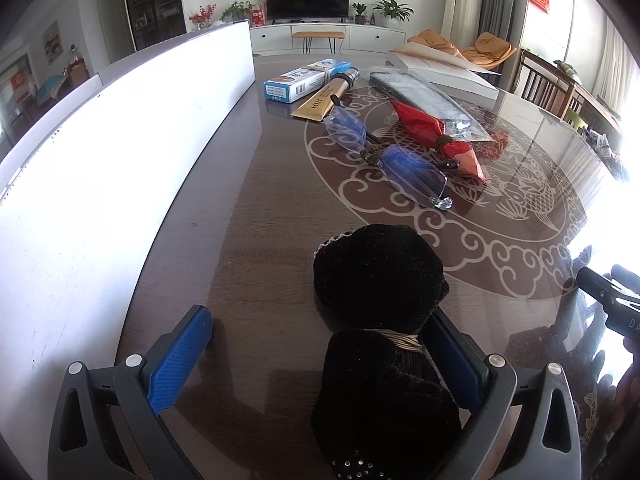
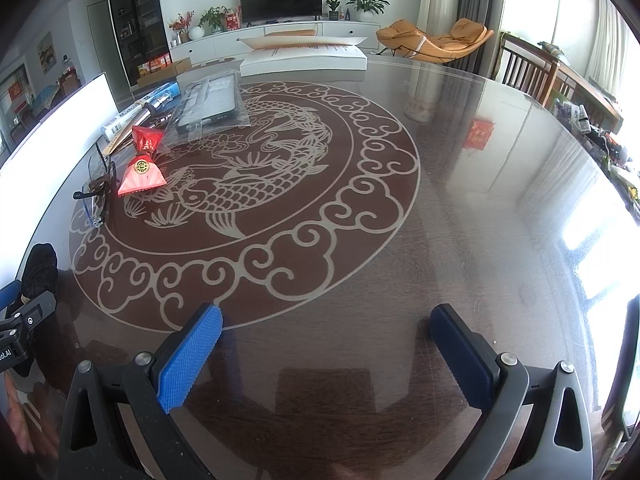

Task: Organize objects
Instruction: 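Grasp the red snack packet with the right tool while the left holds the pouch, then carry the pouch and red packet into the white box and open both tools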

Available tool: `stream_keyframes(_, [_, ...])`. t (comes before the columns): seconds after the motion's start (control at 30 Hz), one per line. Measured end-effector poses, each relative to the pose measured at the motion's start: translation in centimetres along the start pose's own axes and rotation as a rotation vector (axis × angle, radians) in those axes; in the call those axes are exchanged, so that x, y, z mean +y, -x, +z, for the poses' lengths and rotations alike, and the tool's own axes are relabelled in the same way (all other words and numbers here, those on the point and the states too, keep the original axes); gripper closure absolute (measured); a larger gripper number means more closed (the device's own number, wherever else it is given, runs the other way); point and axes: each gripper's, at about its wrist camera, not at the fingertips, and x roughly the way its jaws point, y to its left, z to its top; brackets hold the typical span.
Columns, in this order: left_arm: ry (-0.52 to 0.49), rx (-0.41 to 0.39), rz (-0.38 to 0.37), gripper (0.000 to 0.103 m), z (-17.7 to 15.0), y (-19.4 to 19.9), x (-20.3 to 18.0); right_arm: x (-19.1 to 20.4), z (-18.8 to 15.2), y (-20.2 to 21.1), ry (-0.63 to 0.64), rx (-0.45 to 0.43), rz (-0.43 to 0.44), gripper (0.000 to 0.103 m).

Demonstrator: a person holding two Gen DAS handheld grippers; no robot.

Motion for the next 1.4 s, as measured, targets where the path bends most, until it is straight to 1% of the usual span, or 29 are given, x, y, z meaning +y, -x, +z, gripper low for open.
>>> stream_keyframes(0.2, [0.000,0.000,0.000,0.000,0.0,0.0,0.0,0.0,0.1,-0.1,0.003,0.002,0.001,0.000])
stream_keyframes(0.27, [0.000,0.000,0.000,0.000,0.0,0.0,0.0,0.4,0.6,-0.3,0.037,0.019,0.026,0.000])
stream_keyframes(0.33, [0.000,0.000,0.000,0.000,0.0,0.0,0.0,1.1,1.9,-0.7,0.055,0.057,0.078,0.000])
stream_keyframes(0.4, [0.000,0.000,0.000,0.000,0.0,0.0,0.0,2.1,3.9,-0.5,0.018,0.049,0.149,0.000])
stream_keyframes(0.47, [0.000,0.000,0.000,0.000,0.0,0.0,0.0,4.0,6.5,-0.3,0.013,0.021,0.234,0.000])
stream_keyframes(0.5, [0.000,0.000,0.000,0.000,0.0,0.1,0.0,5.4,7.8,-0.5,0.031,0.022,0.263,0.000])
stream_keyframes(0.53, [0.000,0.000,0.000,0.000,0.0,0.0,0.0,6.9,9.1,-1.2,0.057,0.034,0.272,0.000])
stream_keyframes(0.57, [0.000,0.000,0.000,0.000,-0.1,0.1,0.0,8.4,10.1,-2.1,0.085,0.053,0.265,0.004])
stream_keyframes(0.6, [0.000,0.000,0.000,0.000,-0.1,0.1,0.0,9.8,11.0,-3.2,0.105,0.074,0.251,0.017])
stream_keyframes(0.67, [0.000,0.000,0.000,0.000,-0.1,0.1,0.0,11.9,12.1,-5.3,0.121,0.132,0.255,0.033])
stream_keyframes(0.7, [0.001,0.000,-0.001,0.000,-0.1,0.1,0.0,12.7,12.5,-6.3,0.122,0.159,0.269,0.037])
stream_keyframes(0.73, [0.000,0.000,-0.001,0.000,-0.1,0.1,0.0,13.3,12.6,-6.9,0.127,0.170,0.272,0.037])
stream_keyframes(0.77, [0.000,-0.001,-0.002,0.000,-0.1,0.1,0.1,13.9,12.6,-7.0,0.151,0.146,0.251,0.045])
stream_keyframes(0.8, [0.000,-0.001,-0.001,0.000,-0.1,0.1,0.1,14.4,12.6,-7.1,0.172,0.150,0.249,0.062])
stream_keyframes(0.83, [0.000,-0.001,-0.001,0.000,-0.1,0.1,0.0,14.5,12.4,-7.1,0.183,0.149,0.247,0.071])
stream_keyframes(0.87, [0.000,-0.001,-0.002,0.000,-0.1,0.1,0.0,14.3,12.2,-6.9,0.183,0.157,0.253,0.074])
stream_keyframes(0.97, [0.000,0.000,-0.004,0.000,-0.1,0.1,0.0,12.6,10.1,-5.5,0.186,0.174,0.247,0.074])
stream_keyframes(1.07, [-0.013,0.004,-0.014,0.000,-0.1,0.2,0.0,9.4,6.8,-2.7,0.170,0.189,0.245,0.074])
stream_keyframes(1.13, [-0.051,0.024,-0.037,0.000,-0.3,0.5,-0.2,7.5,4.4,-1.1,0.137,0.208,0.276,0.074])
stream_keyframes(1.17, [-0.078,0.048,-0.055,0.000,-0.4,0.6,-0.4,6.7,3.4,-0.3,0.127,0.219,0.277,0.073])
stream_keyframes(1.2, [-0.107,0.078,-0.073,0.000,-0.4,0.8,-0.5,6.0,2.7,0.2,0.119,0.229,0.272,0.071])
stream_keyframes(1.23, [-0.136,0.102,-0.088,0.000,-0.4,0.8,-0.6,5.6,2.3,0.6,0.114,0.240,0.268,0.066])
stream_keyframes(1.27, [-0.160,0.118,-0.100,0.000,-0.4,0.8,-0.7,5.5,2.1,0.8,0.113,0.249,0.262,0.052])
stream_keyframes(1.3, [-0.175,0.126,-0.101,0.000,-0.3,0.8,-0.7,5.6,2.2,0.9,0.125,0.247,0.250,0.045])
stream_keyframes(1.4, [-0.195,0.130,-0.085,0.000,0.0,0.7,-0.4,7.3,2.6,1.0,0.224,0.231,0.207,0.045])
